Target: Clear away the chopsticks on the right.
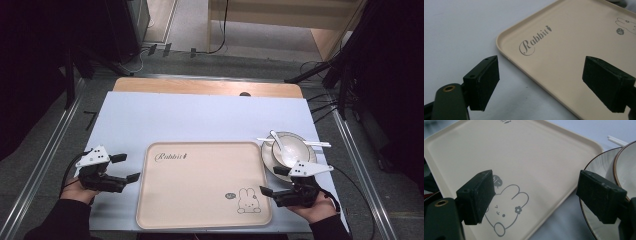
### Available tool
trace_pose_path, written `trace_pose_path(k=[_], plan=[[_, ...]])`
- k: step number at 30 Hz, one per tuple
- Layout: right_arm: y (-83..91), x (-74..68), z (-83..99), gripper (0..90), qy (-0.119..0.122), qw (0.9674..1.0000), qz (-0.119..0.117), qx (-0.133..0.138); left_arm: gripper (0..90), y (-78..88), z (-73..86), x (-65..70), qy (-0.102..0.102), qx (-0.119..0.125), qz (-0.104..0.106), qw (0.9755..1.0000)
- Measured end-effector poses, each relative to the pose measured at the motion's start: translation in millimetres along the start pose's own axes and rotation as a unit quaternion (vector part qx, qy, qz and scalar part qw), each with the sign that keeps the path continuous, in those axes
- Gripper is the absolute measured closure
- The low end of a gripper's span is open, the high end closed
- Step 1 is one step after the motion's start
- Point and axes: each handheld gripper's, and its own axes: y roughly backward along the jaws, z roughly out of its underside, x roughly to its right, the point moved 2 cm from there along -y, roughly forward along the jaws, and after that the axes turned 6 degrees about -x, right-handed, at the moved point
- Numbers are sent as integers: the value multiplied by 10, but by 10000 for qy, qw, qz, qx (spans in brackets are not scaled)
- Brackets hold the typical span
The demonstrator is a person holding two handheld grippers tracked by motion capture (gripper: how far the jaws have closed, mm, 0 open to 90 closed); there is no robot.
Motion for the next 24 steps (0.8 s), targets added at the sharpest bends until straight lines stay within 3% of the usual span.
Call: trace_pose_path(k=[8, 24], plan=[[-1, 22, 7, 157, -71, 10000, 63, -12, 148, -2, 0, 1, -8, -20, -10, 10000], [9, 38, 13, 158, -140, 9999, 36, 0, 147, 34, -16, -15, 85, 198, -95, 9997]])
